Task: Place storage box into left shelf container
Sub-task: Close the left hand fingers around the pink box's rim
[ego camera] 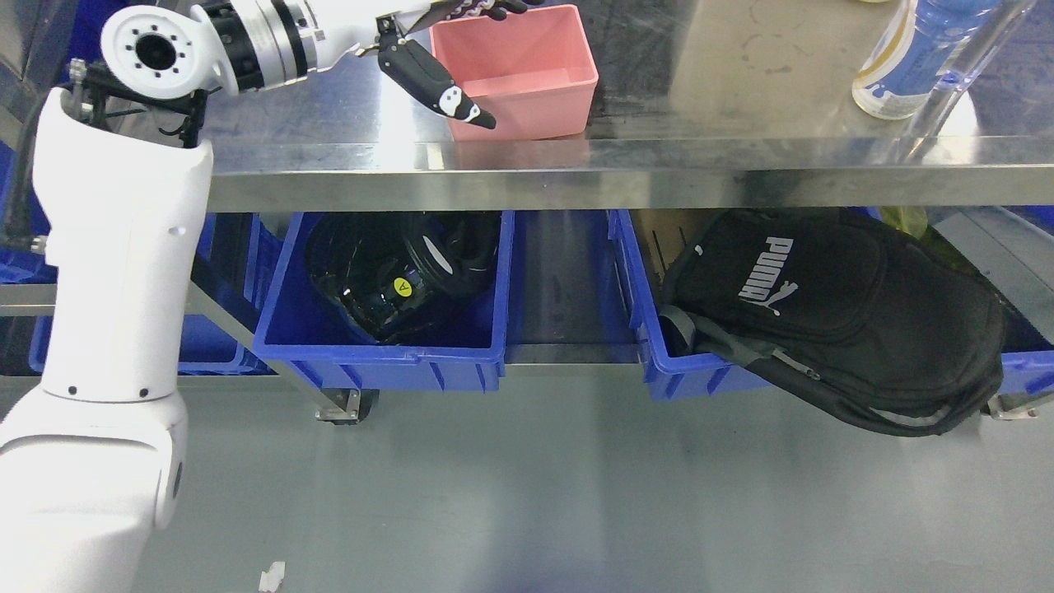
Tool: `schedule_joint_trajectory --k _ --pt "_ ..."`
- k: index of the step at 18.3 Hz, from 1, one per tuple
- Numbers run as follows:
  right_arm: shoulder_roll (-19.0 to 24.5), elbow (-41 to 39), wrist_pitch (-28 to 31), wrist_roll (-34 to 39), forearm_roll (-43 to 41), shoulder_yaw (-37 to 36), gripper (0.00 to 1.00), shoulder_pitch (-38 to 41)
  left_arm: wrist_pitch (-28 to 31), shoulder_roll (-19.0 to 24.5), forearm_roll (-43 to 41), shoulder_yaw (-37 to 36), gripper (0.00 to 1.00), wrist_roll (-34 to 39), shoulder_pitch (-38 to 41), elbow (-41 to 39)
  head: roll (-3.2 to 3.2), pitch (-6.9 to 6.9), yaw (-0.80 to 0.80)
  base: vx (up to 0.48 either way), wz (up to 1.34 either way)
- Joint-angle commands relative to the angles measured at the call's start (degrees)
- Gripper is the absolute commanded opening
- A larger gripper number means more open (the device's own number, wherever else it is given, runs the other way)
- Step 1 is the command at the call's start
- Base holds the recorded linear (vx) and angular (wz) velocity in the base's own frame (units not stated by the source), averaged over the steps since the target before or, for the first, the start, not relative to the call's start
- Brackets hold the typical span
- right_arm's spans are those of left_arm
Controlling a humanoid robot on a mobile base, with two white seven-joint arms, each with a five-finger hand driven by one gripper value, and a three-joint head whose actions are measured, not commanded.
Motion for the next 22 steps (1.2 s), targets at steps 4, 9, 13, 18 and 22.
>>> schedule_joint_trajectory --k 4,9,13,18,22 --pt "-1.0 -1.0 -0.1 0.0 -1.2 0.0 1.00 -0.2 0.0 -6.5 -5.3 -5.3 0.88 -0.9 -3.1 14.2 0.00 0.00 0.00 0.000 0.00" --pt "-1.0 -1.0 0.0 0.0 -1.2 0.0 1.00 -0.3 -0.4 -7.7 -6.7 -4.6 0.77 -1.7 -3.8 18.2 0.00 0.00 0.00 0.000 0.00" --pt "-1.0 -1.0 0.0 0.0 -1.2 0.0 1.00 -0.2 -0.7 -8.2 -7.0 -2.4 0.55 -3.3 -4.0 19.6 0.00 0.00 0.00 0.000 0.00" --pt "-1.0 -1.0 0.0 0.0 -1.2 0.0 1.00 -0.3 -6.0 -8.5 -7.0 3.7 0.16 -7.1 -4.0 21.4 0.00 0.00 0.00 0.003 0.04" --pt "-1.0 -1.0 0.0 0.0 -1.2 0.0 1.00 -0.2 -10.0 -10.6 -6.2 12.9 0.00 -7.2 -3.8 22.2 0.00 0.00 0.00 0.008 0.06"
